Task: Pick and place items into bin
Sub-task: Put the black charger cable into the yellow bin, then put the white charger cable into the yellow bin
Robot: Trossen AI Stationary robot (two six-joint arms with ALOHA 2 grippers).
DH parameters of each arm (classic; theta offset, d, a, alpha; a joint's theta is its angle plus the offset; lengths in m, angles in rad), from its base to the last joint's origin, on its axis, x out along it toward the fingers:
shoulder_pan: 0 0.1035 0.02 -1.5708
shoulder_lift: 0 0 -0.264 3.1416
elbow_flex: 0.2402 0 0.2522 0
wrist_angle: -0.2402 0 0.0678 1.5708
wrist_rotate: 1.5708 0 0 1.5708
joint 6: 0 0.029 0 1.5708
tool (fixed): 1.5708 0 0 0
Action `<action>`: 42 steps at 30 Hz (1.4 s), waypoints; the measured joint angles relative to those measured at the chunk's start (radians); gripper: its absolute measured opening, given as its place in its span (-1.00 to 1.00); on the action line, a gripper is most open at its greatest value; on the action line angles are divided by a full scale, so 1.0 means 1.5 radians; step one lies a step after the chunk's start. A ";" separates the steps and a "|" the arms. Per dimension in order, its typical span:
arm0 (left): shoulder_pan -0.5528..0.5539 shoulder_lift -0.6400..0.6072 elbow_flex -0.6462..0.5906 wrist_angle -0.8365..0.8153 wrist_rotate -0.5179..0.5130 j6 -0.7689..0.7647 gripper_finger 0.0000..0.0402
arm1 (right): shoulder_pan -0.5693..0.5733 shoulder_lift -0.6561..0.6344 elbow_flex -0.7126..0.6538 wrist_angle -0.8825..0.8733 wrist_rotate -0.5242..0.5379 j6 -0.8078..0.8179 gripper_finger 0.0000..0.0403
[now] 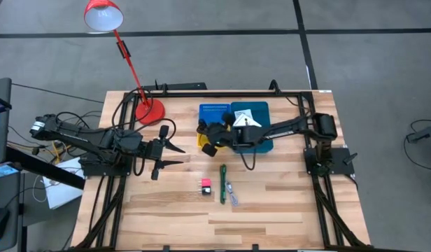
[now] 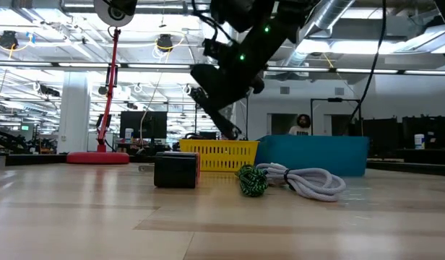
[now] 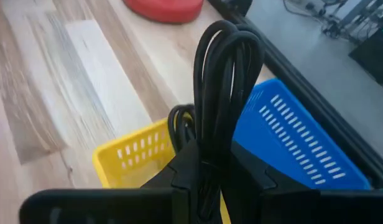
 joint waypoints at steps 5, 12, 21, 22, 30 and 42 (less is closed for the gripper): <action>0.000 0.000 0.000 0.000 0.000 0.000 -0.23 | 0.004 0.002 0.000 -0.003 0.005 0.002 -0.53; 0.000 0.000 0.000 0.000 0.000 0.000 -0.23 | 0.020 -0.008 0.001 -0.028 0.008 0.002 -0.14; 0.000 0.000 0.000 0.000 -0.001 -0.001 -0.23 | 0.064 -0.018 0.000 -0.152 0.011 0.101 0.09; 0.000 0.000 0.000 0.000 -0.001 -0.002 -0.23 | 0.073 -0.021 0.001 -0.158 0.012 0.117 0.09; 0.000 0.000 0.001 0.001 -0.001 -0.007 -0.23 | 0.144 -0.036 0.042 -0.326 -0.061 0.263 0.04; 0.000 0.000 0.001 0.003 -0.002 -0.018 -0.23 | 0.214 -0.033 0.053 -0.404 -0.128 0.359 0.04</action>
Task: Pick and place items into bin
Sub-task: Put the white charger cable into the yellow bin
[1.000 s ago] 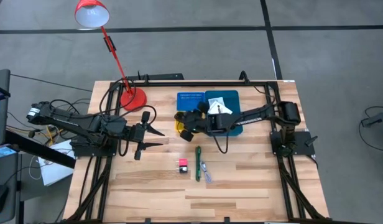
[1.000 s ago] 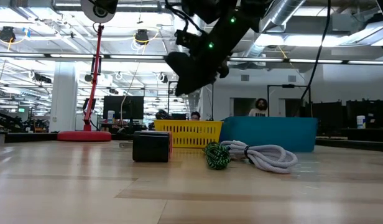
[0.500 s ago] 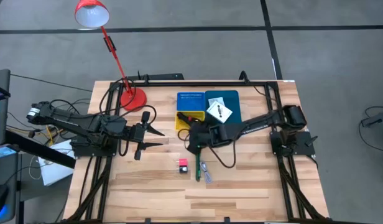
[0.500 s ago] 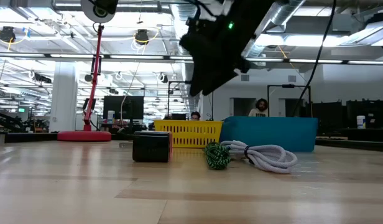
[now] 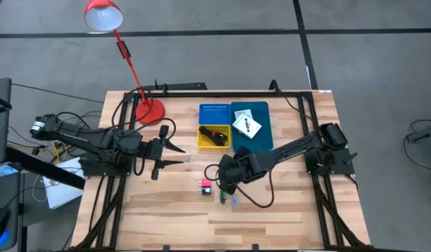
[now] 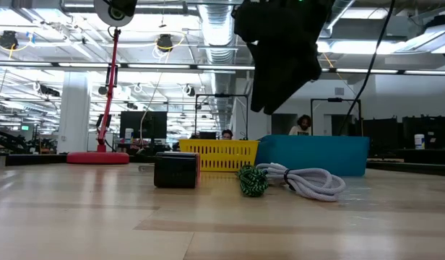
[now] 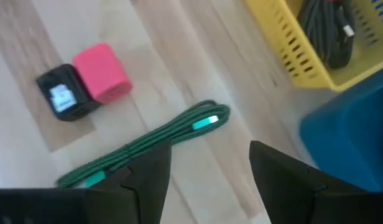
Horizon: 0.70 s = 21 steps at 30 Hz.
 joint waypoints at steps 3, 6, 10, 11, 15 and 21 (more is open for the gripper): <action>0.000 0.000 0.000 0.000 0.000 -0.001 -0.23 | 0.002 0.000 0.000 0.001 -0.024 0.021 0.04; 0.000 0.000 0.000 0.001 0.001 -0.011 -0.23 | 0.004 0.000 0.000 0.001 -0.043 0.044 0.04; -0.001 0.000 0.000 0.002 0.001 -0.013 -0.23 | 0.009 0.000 0.000 0.001 -0.051 0.068 0.04; -0.001 0.000 0.000 0.002 0.001 -0.013 -0.23 | 0.009 0.000 0.000 0.001 -0.058 0.073 0.04; -0.002 0.000 0.000 0.002 0.002 -0.018 -0.23 | 0.013 0.000 0.000 0.001 -0.091 0.087 0.04; -0.002 0.000 0.000 0.003 0.004 -0.021 -0.23 | 0.027 0.000 0.000 0.001 -0.118 0.102 0.04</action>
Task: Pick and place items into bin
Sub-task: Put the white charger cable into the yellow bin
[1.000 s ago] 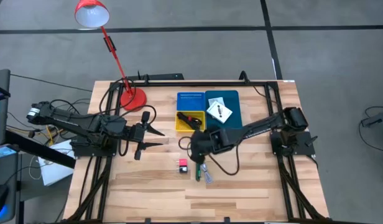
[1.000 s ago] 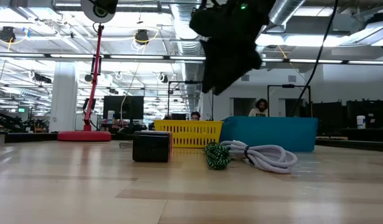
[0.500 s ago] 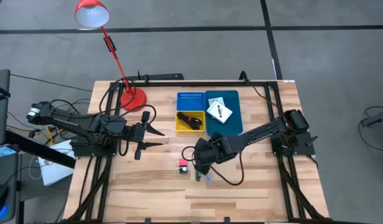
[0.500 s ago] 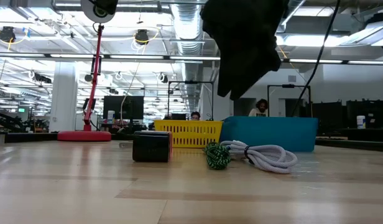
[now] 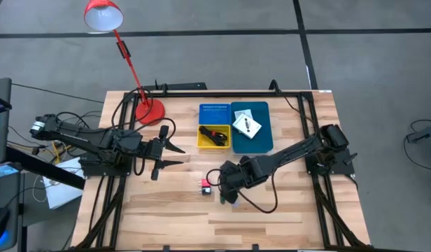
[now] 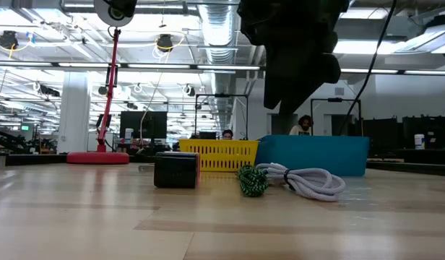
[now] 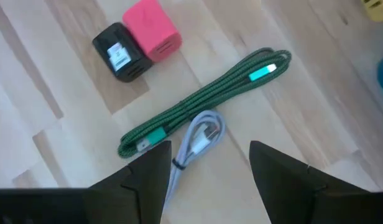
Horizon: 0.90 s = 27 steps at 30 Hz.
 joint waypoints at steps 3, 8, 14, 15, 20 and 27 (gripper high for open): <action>0.000 0.000 0.000 0.000 0.000 0.000 -0.23 | 0.005 0.000 0.000 0.000 -0.016 -0.001 0.04; 0.000 0.000 0.000 0.000 0.000 -0.007 -0.23 | 0.009 0.026 -0.001 -0.004 -0.026 -0.001 0.04; 0.000 0.000 0.000 0.004 0.001 -0.012 -0.23 | 0.008 0.096 -0.003 -0.006 -0.093 -0.008 0.04; 0.000 0.000 0.000 0.004 0.004 -0.013 -0.23 | 0.007 0.106 0.001 0.025 -0.108 -0.011 0.04; 0.000 0.000 0.000 0.012 0.041 -0.013 -0.23 | 0.003 0.132 0.005 0.048 -0.163 -0.021 0.04; 0.000 0.000 0.000 0.022 0.090 -0.013 -0.23 | 0.002 0.126 0.004 0.047 -0.184 -0.013 -0.03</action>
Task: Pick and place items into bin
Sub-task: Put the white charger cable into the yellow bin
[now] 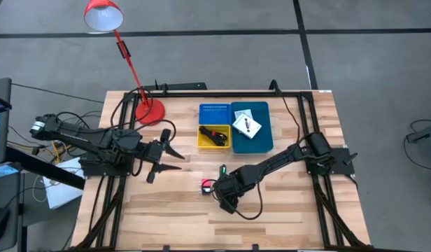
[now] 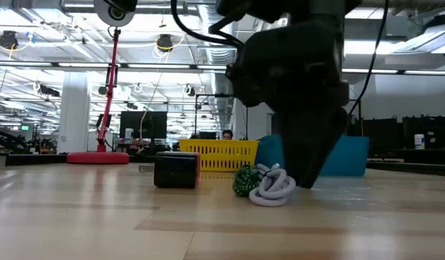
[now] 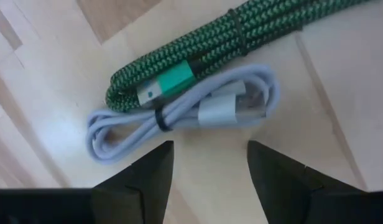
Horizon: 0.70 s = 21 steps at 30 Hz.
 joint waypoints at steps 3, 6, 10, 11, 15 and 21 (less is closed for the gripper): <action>-0.001 0.000 0.000 0.001 0.005 -0.001 -0.23 | 0.001 -0.018 0.000 -0.011 0.004 0.010 -0.05; -0.001 0.000 0.000 0.003 0.005 -0.001 -0.23 | 0.002 -0.037 0.000 -0.017 0.021 0.013 -0.04; -0.001 0.000 0.000 0.002 0.005 -0.001 -0.23 | 0.002 -0.048 0.000 0.001 0.034 0.020 -0.01; -0.001 0.000 0.000 0.002 0.005 -0.001 -0.23 | 0.002 -0.048 0.000 0.011 0.033 0.020 0.00; -0.001 0.000 0.000 0.002 0.005 -0.001 -0.23 | 0.000 -0.039 0.000 0.037 0.019 0.019 0.03; -0.001 0.000 0.000 0.002 0.005 -0.001 -0.23 | -0.009 -0.038 -0.002 0.036 0.028 0.020 0.05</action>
